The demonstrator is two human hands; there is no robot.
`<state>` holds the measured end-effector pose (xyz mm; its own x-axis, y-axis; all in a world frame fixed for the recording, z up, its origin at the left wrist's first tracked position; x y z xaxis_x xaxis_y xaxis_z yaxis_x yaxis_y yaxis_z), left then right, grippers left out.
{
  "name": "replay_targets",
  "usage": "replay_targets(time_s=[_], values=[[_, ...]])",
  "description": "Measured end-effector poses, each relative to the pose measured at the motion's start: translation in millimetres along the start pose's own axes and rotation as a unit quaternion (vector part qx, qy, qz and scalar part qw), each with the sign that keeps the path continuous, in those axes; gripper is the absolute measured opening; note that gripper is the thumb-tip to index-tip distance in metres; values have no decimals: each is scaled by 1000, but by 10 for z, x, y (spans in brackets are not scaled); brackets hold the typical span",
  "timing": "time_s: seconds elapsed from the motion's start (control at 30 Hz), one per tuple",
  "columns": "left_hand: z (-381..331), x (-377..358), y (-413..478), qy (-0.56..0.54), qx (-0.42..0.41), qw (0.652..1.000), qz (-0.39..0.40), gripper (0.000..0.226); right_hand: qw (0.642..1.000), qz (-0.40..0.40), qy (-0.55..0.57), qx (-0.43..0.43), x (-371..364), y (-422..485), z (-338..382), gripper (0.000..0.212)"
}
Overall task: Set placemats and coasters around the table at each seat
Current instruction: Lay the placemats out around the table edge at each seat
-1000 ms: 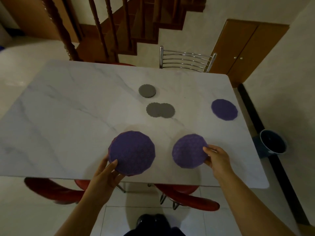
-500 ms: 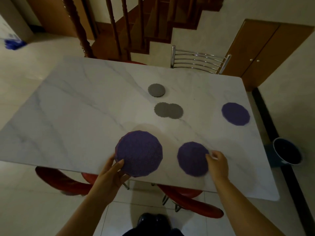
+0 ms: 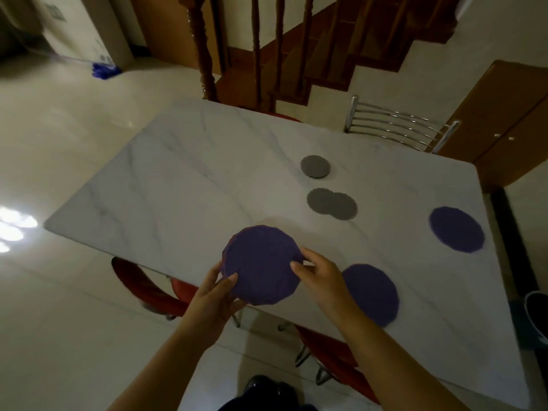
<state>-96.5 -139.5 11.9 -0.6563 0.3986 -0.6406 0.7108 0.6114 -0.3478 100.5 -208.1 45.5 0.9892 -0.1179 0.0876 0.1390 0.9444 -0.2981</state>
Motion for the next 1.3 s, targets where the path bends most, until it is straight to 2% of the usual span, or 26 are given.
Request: replay_targets(time_s=[0.2,0.33,0.4,0.47,0.57,0.7,0.83,0.93,1.03,1.1,1.2,1.3], values=[[-35,168,-183,-44,-32,998,-27,52,998,-65,25,-4,-98,149,-13,20],[-121,339,-340,-74,-55,995,-37,44,985,0,159,-69,-312,305,-50,9],[-180,458,-405,-79,-68,994,-42,41,974,14,209,-84,-433,360,-51,11],[-256,600,-441,-85,-85,992,-46,39,973,15,213,-89,-530,432,-18,18],[-451,898,-461,-78,-105,990,-59,37,974,-25,209,-82,-556,601,59,21],[-860,1455,-475,-52,-108,988,-94,34,952,-77,288,-67,-543,871,61,9],[-1392,1961,-395,2,-91,991,-98,32,935,-131,318,-87,-775,1202,-110,7],[-1742,2220,-304,17,-78,994,-79,44,913,-171,352,-115,-1046,1456,-281,20],[-1981,2413,-222,21,-61,996,-55,45,896,-189,378,-140,-1317,1671,-449,37],[-2059,2491,-176,20,-52,997,-44,41,904,-219,326,-172,-1404,1751,-557,38],[-2078,2534,-146,15,-43,998,-49,34,928,-252,158,-226,-1413,1742,-588,32],[-2045,2518,-153,-4,-35,999,-41,32,936,-228,-6,-267,-1382,1681,-556,27]])
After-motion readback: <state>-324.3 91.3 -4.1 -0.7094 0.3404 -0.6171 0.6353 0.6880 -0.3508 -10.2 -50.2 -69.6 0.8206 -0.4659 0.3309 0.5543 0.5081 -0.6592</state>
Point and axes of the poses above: each hand's wrist, its own y-axis towards the middle knuckle, its own x-axis out of the back of the hand, z = x × y, the point moved 5 cm from there along y, towards the middle knuckle, and after that the axes turned 15 degrees about z, right-handed, at the moved point
